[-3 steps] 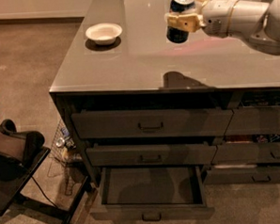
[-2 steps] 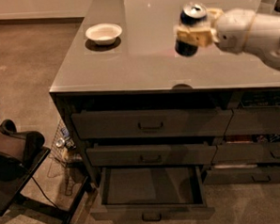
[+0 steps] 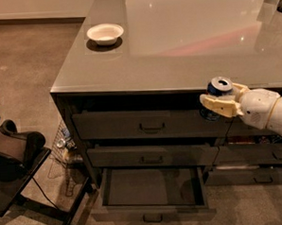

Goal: Place pepsi can into bottom drawer

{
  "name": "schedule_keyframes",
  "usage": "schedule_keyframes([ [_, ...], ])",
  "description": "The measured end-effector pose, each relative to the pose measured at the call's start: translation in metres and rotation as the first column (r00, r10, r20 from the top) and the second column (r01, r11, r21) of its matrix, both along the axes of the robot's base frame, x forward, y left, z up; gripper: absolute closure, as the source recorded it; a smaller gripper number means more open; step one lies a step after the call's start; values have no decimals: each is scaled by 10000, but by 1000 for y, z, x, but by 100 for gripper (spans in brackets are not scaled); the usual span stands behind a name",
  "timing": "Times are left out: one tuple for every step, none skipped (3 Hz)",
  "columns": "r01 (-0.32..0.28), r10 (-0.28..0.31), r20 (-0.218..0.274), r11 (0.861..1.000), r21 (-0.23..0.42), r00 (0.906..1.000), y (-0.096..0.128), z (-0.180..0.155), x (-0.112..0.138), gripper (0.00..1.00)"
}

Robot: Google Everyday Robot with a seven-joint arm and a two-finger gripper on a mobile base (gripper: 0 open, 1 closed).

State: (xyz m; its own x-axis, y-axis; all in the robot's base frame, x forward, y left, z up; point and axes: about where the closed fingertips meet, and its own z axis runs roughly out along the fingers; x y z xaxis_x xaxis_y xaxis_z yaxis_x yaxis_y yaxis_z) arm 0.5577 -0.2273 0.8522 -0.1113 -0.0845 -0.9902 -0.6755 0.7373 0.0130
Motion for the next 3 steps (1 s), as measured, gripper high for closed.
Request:
schedule_keyframes([
  [-101, 101, 58, 9999, -32, 9999, 5, 0, 7, 100],
  [-126, 126, 77, 9999, -30, 9999, 6, -1, 7, 100],
  [-581, 575, 487, 9983, 108, 9972, 19, -41, 3, 100],
])
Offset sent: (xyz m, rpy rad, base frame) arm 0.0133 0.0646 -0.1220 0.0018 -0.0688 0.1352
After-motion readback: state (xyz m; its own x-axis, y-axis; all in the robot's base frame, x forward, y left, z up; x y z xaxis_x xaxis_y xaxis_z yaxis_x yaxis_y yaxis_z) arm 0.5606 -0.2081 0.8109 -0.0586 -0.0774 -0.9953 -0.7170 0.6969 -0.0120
